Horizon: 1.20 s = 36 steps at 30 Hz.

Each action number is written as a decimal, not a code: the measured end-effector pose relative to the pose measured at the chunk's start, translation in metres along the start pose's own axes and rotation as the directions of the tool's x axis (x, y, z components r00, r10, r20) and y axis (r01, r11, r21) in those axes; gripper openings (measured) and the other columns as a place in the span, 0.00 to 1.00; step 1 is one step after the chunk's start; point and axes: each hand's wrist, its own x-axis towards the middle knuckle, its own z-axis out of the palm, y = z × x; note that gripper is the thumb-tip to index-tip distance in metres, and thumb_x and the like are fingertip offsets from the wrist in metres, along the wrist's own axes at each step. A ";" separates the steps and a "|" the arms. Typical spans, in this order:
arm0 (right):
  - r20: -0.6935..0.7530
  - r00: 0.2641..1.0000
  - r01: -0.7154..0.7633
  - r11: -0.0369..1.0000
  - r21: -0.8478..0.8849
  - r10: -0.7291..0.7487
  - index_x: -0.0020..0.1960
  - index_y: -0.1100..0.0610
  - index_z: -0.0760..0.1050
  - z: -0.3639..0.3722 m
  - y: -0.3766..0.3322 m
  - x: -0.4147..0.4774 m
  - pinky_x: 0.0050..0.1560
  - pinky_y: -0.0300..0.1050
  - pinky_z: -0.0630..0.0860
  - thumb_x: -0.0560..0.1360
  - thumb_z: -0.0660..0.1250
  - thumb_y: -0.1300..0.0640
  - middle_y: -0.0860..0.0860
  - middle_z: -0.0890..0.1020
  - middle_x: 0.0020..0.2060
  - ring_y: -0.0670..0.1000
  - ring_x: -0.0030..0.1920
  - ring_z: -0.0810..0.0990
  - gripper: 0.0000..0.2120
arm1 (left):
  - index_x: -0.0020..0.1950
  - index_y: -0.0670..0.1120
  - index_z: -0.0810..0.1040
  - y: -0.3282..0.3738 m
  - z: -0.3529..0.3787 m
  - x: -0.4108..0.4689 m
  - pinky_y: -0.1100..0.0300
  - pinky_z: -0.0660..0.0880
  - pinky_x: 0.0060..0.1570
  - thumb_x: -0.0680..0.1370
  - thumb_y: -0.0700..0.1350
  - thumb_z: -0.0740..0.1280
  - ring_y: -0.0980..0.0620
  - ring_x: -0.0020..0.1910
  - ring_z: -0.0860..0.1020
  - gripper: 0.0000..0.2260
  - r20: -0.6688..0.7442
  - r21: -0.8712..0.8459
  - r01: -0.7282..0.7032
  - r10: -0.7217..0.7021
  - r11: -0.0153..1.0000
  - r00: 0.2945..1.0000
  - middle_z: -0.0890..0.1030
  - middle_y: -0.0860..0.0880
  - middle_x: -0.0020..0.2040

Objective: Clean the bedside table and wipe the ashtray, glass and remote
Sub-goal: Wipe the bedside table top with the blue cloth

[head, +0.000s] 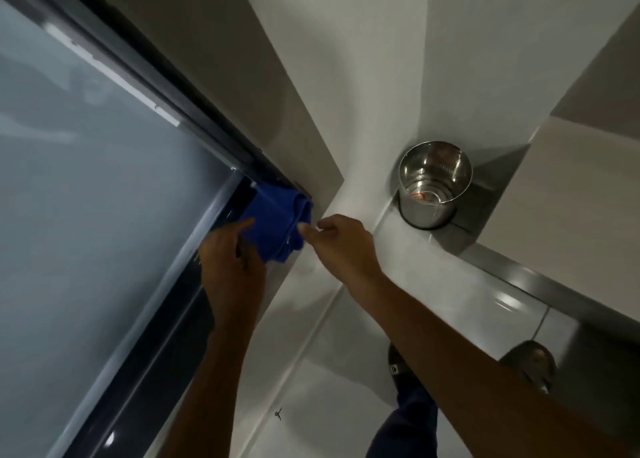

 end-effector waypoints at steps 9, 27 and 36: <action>0.030 0.997 -0.078 0.982 0.170 0.074 0.46 0.61 0.77 0.019 -0.005 0.035 0.45 0.48 0.79 0.69 0.75 0.49 0.55 0.82 0.42 0.53 0.43 0.81 0.17 | 0.59 0.42 0.78 -0.013 0.012 -0.012 0.49 0.80 0.46 0.80 0.38 0.58 0.54 0.45 0.78 0.11 0.131 -0.113 -0.140 0.154 0.984 0.979 0.82 0.45 0.49; -0.214 0.865 -0.303 0.814 0.496 0.453 0.60 0.53 0.73 -0.248 0.219 -0.044 0.51 0.54 0.79 0.75 0.68 0.43 0.52 0.80 0.54 0.54 0.51 0.80 0.19 | 0.64 0.53 0.68 0.211 0.201 -0.164 0.70 0.72 0.47 0.78 0.44 0.67 0.60 0.52 0.75 0.16 0.622 -0.358 0.239 0.040 0.902 0.782 0.73 0.57 0.57; -0.388 0.854 -0.285 0.935 0.210 0.347 0.62 0.53 0.66 -0.374 0.325 -0.058 0.45 0.48 0.78 0.77 0.60 0.67 0.53 0.74 0.53 0.57 0.52 0.77 0.16 | 0.53 0.45 0.82 0.279 0.329 -0.232 0.53 0.73 0.63 0.79 0.35 0.60 0.49 0.58 0.76 0.12 0.924 -0.236 0.251 0.136 0.939 0.357 0.76 0.49 0.57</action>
